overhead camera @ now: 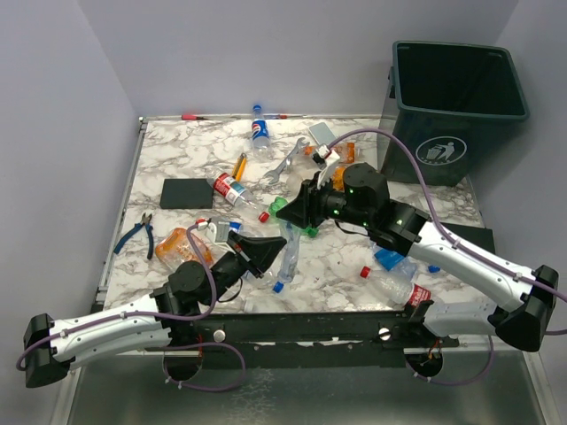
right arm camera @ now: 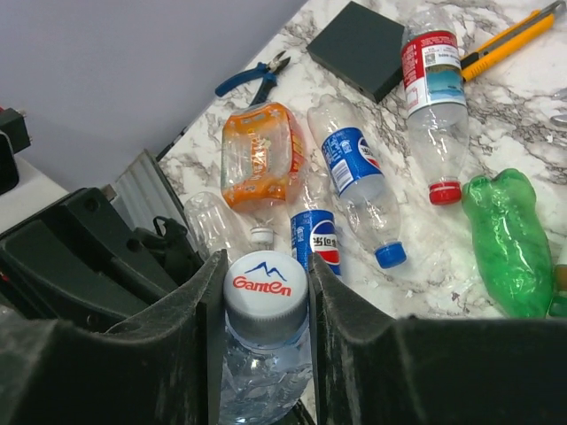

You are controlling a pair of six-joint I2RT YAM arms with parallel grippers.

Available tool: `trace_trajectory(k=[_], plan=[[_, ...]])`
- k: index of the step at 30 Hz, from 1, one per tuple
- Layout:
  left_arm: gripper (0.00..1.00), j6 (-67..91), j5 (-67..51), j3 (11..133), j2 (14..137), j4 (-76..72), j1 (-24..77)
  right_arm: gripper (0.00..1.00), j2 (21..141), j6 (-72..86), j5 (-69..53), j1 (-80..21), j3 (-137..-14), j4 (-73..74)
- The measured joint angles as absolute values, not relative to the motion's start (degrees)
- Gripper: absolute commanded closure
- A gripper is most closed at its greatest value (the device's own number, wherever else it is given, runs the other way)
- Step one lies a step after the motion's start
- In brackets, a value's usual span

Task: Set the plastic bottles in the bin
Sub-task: Place the plastic bottle in the trash bin.

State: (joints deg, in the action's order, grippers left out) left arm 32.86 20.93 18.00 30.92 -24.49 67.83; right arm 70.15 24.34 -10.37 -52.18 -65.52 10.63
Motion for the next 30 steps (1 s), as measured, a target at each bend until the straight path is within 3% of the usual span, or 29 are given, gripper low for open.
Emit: trace_trajectory(k=[2, 4, 5, 9, 10, 15, 21, 26, 30], plan=[[1.0, 32.71, 20.93, 18.04, 30.98, -24.1, 67.83, 0.95, 70.43, 24.01, -9.91, -52.16, -65.54, 11.07], [0.99, 32.53, 20.95, 18.09, 30.98, -23.83, 67.83, 1.0, 70.54, 23.83, -9.78, -52.18, -65.63, 11.49], [0.9, 32.47, 20.93, 18.09, 30.98, -23.83, 67.83, 1.0, 70.54, 23.79, -9.76, -52.18, -65.67, 11.66], [0.12, 32.03, 21.08, 18.22, 30.83, -23.51, 67.81, 1.0, 70.43, 23.86, -9.21, -52.18, -65.73, 12.14], [0.02, 32.36, 21.41, 18.28, 30.68, -23.42, 67.81, 1.0, 70.28, 23.86, -8.69, -52.21, -65.73, 12.62], [0.01, 31.77, 25.08, 20.71, 27.79, -18.22, 67.72, 1.0, 68.12, 21.93, 0.47, -52.47, -69.45, 19.38], [0.01, 24.93, 34.2, 28.77, 23.35, -7.16, 67.7, 1.0, 62.13, 10.07, 25.02, -52.47, -85.34, 21.54], [0.01, 16.49, 41.89, 30.2, 18.37, -3.07, 67.68, 1.0, 59.09, -11.88, 44.88, -52.25, -90.98, -3.16], [0.01, 13.69, 45.87, 27.2, 14.33, -2.0, 67.66, 1.0, 65.3, -27.42, 51.07, -46.11, -97.65, -23.11]])
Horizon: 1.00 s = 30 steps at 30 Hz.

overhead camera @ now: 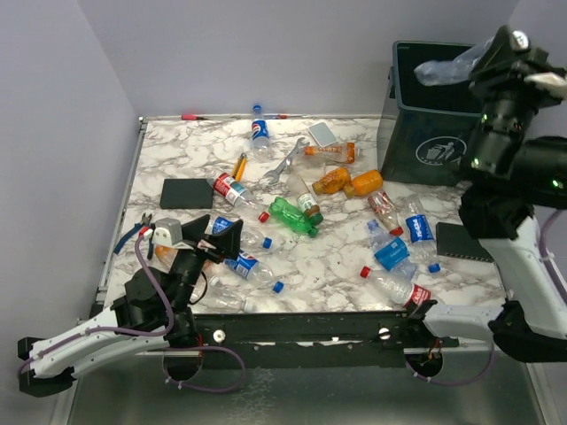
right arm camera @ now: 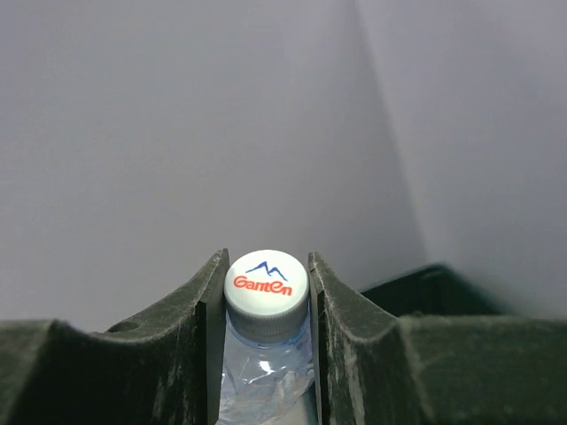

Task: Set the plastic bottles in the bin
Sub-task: Place the plastic bottle in the trash bin.

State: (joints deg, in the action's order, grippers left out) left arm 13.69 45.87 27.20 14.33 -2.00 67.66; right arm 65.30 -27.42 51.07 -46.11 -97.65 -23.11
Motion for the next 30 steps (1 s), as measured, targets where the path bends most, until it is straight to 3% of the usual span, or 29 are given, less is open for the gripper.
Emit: trace_trajectory(k=[5, 10, 17, 24, 28, 30], plan=[[0.01, 12.51, 47.68, 22.96, 9.39, -1.93, 67.66, 1.0, 79.42, -26.26, 51.83, -28.67, -111.07, -24.77], [0.01, 12.34, 49.08, 22.85, 9.06, -1.54, 67.66, 1.0, 90.83, -17.45, 51.79, -16.91, -114.63, -20.53], [0.01, 12.4, 49.43, 22.85, 9.17, -0.64, 67.66, 1.0, 99.61, -2.96, 49.89, -8.4, -115.24, -10.07], [0.01, 12.38, 50.09, 22.85, 7.31, -0.6, 67.68, 0.99, 100.42, 4.62, 45.45, -6.76, -113.27, -2.85], [0.01, 12.34, 50.43, 22.85, 7.33, -0.6, 67.66, 0.91, 100.22, 6.52, 42.92, -6.81, -109.75, -0.3], [0.01, 12.32, 50.43, 22.85, 7.42, -0.6, 67.66, 0.7, 100.22, 6.76, 41.89, -6.81, -108.31, 0.84]])
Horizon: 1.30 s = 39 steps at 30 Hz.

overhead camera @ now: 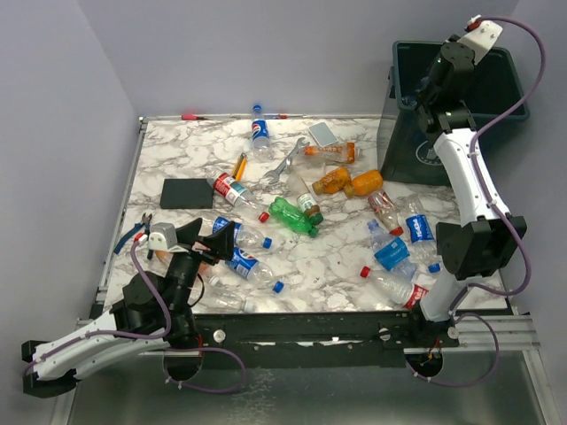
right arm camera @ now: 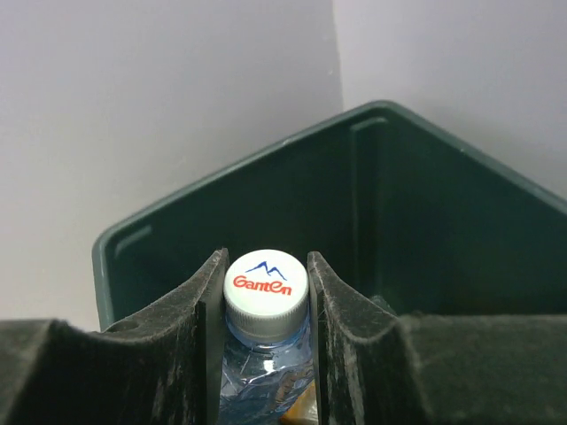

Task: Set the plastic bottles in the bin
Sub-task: Place the plastic bottle in the trash bin, then pick up the plastic bottle at the center of the board.

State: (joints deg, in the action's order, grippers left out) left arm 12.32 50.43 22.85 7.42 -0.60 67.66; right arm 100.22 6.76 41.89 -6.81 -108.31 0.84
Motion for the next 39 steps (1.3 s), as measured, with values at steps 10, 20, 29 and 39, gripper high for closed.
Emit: trace_trajectory(k=[10, 20, 29, 39], plan=[[0.01, 11.33, 50.35, 22.85, 10.98, -0.62, 67.66, 0.27, 96.88, 8.29, 34.83, -6.74, -105.36, 3.53], [0.01, 11.35, 50.61, 22.85, 15.81, -0.45, 67.66, 0.27, 79.46, 19.92, 14.92, -7.42, -102.8, 3.14], [0.01, 13.85, 56.73, 24.84, 18.74, 4.19, 67.66, 0.27, 63.2, 22.5, -2.68, -34.81, -79.13, 4.38], [0.01, 14.13, 57.1, 25.17, 21.17, 6.5, 67.66, 0.25, 73.19, 23.51, -4.27, -39.05, -49.06, 14.24]])
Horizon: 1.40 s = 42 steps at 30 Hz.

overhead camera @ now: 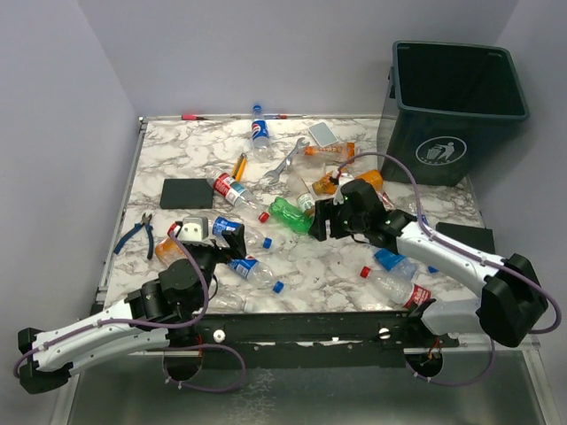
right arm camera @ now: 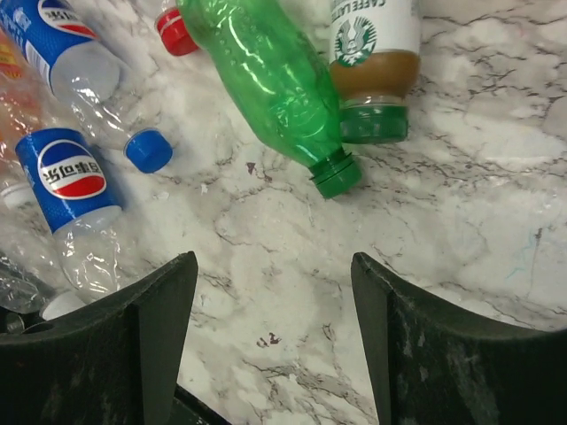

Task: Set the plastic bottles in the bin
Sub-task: Pick up the plastic bottle at the center of the board.

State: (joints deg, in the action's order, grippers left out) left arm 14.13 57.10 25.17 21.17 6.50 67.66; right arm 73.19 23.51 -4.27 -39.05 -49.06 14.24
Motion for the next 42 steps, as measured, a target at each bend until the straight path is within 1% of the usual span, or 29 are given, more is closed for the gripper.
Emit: trace_trajectory(k=[6, 17, 23, 28, 34, 38, 42], plan=[[0.01, 13.96, 56.84, 25.17, 21.69, 6.48, 67.66, 0.23, 78.81, 21.3, -3.14, -42.5, -50.83, 13.63], [0.01, 13.87, 54.98, 25.17, 22.33, 6.48, 67.66, 0.21, 97.51, 12.08, 2.59, -44.05, -66.02, 13.47], [0.01, 13.87, 54.7, 25.17, 21.8, 6.48, 67.66, 0.23, 103.9, 8.34, 4.69, -44.05, -72.1, 14.92], [0.01, 13.74, 54.63, 25.17, 21.82, 6.42, 67.66, 0.3, 106.65, 5.85, 4.34, -44.05, -74.04, 16.16], [0.01, 12.93, 54.19, 25.17, 23.0, 5.76, 67.66, 0.44, 109.12, 4.86, 2.9, -44.05, -75.37, 16.56], [0.01, 12.53, 53.49, 25.17, 23.68, 5.63, 67.66, 0.51, 109.08, 4.95, 2.13, -44.05, -75.16, 16.21], [0.01, 12.12, 53.08, 25.17, 24.29, 5.26, 67.66, 0.61, 107.96, 6.09, 1.02, -44.05, -73.82, 15.99]])
